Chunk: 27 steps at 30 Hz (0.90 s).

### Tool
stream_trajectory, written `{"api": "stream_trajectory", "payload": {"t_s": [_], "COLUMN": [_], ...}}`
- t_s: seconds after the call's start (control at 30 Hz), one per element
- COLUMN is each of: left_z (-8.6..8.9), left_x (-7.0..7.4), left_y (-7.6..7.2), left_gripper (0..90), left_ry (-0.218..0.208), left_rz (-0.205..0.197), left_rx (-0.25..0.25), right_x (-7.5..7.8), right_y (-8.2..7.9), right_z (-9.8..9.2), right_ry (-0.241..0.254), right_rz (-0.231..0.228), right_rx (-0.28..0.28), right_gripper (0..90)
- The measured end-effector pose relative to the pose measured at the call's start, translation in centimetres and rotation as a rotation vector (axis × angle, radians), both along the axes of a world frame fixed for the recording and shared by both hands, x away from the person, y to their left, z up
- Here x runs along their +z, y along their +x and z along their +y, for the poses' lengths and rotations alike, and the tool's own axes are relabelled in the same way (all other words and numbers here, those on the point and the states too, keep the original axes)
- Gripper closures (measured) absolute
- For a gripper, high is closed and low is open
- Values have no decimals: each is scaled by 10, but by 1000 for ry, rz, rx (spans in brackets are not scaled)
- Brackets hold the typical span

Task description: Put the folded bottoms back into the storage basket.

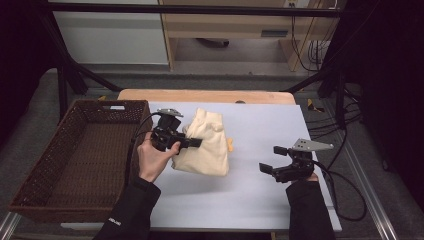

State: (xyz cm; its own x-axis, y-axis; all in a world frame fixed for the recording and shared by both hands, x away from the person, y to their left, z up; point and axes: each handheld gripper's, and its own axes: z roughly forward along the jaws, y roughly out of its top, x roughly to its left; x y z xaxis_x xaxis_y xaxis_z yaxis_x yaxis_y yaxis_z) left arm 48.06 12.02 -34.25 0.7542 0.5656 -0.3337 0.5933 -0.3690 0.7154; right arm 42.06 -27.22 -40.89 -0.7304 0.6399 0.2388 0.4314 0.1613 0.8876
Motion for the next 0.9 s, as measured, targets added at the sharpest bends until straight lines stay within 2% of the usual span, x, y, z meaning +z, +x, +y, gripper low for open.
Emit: {"api": "stream_trajectory", "payload": {"t_s": [0.9], "left_z": [22], "left_x": [33], "left_y": [-19], "left_gripper": [727], "left_ry": [5], "left_rz": [-25], "left_rx": [-8], "right_x": [0], "right_y": [0], "right_z": [0], "right_ry": [-1], "right_rz": [0], "right_rx": [-2], "right_gripper": [34]}}
